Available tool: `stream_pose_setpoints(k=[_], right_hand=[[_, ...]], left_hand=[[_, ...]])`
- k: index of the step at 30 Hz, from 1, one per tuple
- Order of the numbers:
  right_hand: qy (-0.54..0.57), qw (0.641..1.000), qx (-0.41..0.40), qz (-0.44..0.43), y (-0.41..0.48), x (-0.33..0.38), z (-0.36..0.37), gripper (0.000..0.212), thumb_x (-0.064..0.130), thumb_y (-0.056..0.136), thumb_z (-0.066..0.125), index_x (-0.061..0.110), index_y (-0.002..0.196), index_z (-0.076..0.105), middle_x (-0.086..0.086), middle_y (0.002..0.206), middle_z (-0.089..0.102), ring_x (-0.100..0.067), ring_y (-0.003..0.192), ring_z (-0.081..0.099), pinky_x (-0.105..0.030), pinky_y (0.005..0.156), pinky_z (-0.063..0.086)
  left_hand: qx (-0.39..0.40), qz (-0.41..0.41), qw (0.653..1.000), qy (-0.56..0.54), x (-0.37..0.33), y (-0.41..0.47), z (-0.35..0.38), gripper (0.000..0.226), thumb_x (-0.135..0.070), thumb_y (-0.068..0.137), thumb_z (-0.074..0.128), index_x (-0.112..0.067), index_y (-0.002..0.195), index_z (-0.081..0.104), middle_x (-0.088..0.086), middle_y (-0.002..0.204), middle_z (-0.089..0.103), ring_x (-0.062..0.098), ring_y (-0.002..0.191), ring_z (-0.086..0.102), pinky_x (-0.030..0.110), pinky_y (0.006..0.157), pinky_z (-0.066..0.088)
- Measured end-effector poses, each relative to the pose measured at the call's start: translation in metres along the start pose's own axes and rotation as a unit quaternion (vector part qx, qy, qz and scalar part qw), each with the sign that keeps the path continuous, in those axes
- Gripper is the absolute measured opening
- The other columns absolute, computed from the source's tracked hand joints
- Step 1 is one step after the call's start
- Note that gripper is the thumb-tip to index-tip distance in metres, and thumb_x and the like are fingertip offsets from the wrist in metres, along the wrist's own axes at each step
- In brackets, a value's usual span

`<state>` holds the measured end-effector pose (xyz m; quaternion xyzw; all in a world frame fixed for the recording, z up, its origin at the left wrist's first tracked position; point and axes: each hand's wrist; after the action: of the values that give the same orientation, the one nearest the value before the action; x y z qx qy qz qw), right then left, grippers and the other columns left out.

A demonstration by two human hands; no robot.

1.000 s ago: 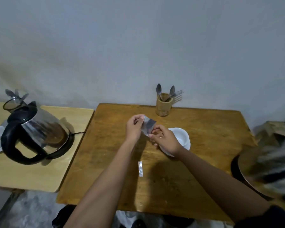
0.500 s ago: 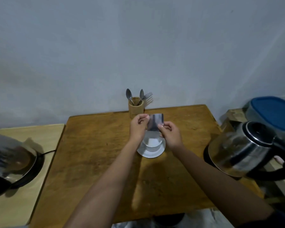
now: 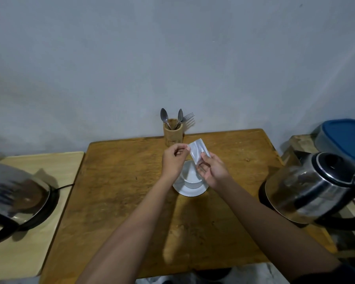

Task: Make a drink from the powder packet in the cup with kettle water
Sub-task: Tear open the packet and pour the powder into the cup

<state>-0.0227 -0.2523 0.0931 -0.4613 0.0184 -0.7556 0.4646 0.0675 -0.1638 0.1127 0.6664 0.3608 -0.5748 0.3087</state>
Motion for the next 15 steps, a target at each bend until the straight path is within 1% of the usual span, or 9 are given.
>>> stream_pose_setpoints(k=[1, 3, 4, 7, 9, 12, 14, 15], right_hand=[[-0.008, 1.0, -0.001, 0.005, 0.001, 0.002, 0.0, 0.004, 0.008, 0.094, 0.051, 0.009, 0.097, 0.054, -0.002, 0.067, 0.064, -0.01, 0.059, 0.066, -0.025, 0.06, 0.056], [-0.013, 1.0, -0.002, 0.01, 0.004, 0.006, -0.002, 0.016, 0.009, 0.093, 0.053, 0.007, 0.109, 0.05, -0.004, 0.077, 0.06, -0.014, 0.071, 0.064, -0.025, 0.062, 0.057], [-0.016, 1.0, -0.004, 0.011, 0.006, 0.008, -0.003, 0.022, 0.009, 0.092, 0.053, 0.006, 0.114, 0.049, -0.005, 0.081, 0.058, -0.015, 0.076, 0.063, -0.025, 0.062, 0.057], [-0.049, 0.999, -0.004, 0.006, 0.011, 0.017, -0.008, 0.029, 0.011, 0.092, 0.054, 0.007, 0.12, 0.046, -0.006, 0.083, 0.058, -0.016, 0.078, 0.063, -0.027, 0.066, 0.059], [-0.109, 0.994, -0.012, -0.002, 0.015, 0.024, -0.012, 0.032, 0.013, 0.092, 0.056, 0.008, 0.122, 0.045, -0.006, 0.082, 0.059, -0.016, 0.076, 0.064, -0.025, 0.067, 0.061], [-0.229, 0.973, -0.034, -0.011, 0.017, 0.032, -0.019, 0.029, 0.014, 0.092, 0.056, 0.008, 0.119, 0.049, -0.005, 0.084, 0.061, -0.011, 0.064, 0.066, -0.021, 0.058, 0.059], [-0.318, 0.947, -0.047, -0.014, 0.018, 0.033, -0.026, 0.023, 0.015, 0.092, 0.056, 0.009, 0.114, 0.053, -0.006, 0.09, 0.063, -0.013, 0.068, 0.064, -0.023, 0.057, 0.057], [-0.363, 0.93, -0.053, -0.016, 0.019, 0.033, -0.029, 0.021, 0.014, 0.091, 0.057, 0.009, 0.112, 0.054, -0.008, 0.094, 0.064, -0.015, 0.071, 0.063, -0.024, 0.058, 0.055]], left_hand=[[0.003, 0.001, 1.0, -0.003, 0.001, 0.001, -0.001, 0.015, -0.011, 0.086, 0.061, -0.003, 0.096, 0.067, -0.007, 0.077, 0.063, 0.005, 0.074, 0.058, 0.009, 0.066, 0.05], [0.005, 0.0, 1.0, -0.007, 0.003, 0.002, -0.004, 0.016, -0.012, 0.088, 0.058, -0.003, 0.098, 0.067, -0.006, 0.078, 0.063, 0.004, 0.074, 0.059, 0.005, 0.063, 0.049], [0.005, -0.004, 1.0, -0.004, 0.005, 0.002, -0.006, 0.017, -0.013, 0.089, 0.056, -0.003, 0.099, 0.067, -0.005, 0.08, 0.064, 0.004, 0.075, 0.059, 0.005, 0.064, 0.049], [0.005, -0.033, 0.998, 0.055, 0.023, -0.001, -0.014, 0.021, -0.016, 0.092, 0.053, -0.005, 0.105, 0.064, 0.001, 0.09, 0.063, 0.01, 0.084, 0.058, 0.018, 0.073, 0.047], [0.032, -0.069, 0.992, 0.099, 0.044, -0.007, -0.02, 0.023, -0.016, 0.091, 0.053, -0.006, 0.11, 0.061, 0.004, 0.098, 0.062, 0.015, 0.093, 0.056, 0.025, 0.079, 0.044], [0.124, -0.105, 0.976, 0.145, 0.072, -0.019, -0.028, 0.031, -0.019, 0.087, 0.059, -0.011, 0.118, 0.057, 0.007, 0.109, 0.062, 0.02, 0.101, 0.057, 0.034, 0.089, 0.049], [0.166, -0.099, 0.962, 0.191, 0.081, -0.023, -0.028, 0.037, -0.021, 0.083, 0.064, -0.016, 0.119, 0.057, 0.005, 0.114, 0.062, 0.02, 0.102, 0.058, 0.039, 0.092, 0.051], [0.17, -0.092, 0.958, 0.21, 0.084, -0.024, -0.027, 0.036, -0.021, 0.083, 0.064, -0.017, 0.118, 0.057, 0.004, 0.115, 0.063, 0.02, 0.102, 0.059, 0.041, 0.093, 0.051]])
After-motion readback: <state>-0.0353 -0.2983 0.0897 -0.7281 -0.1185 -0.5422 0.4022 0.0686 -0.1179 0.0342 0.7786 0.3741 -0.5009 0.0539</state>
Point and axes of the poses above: each hand's wrist, its own y-axis towards the middle knuckle, its own z-axis out of the palm, x = y × z
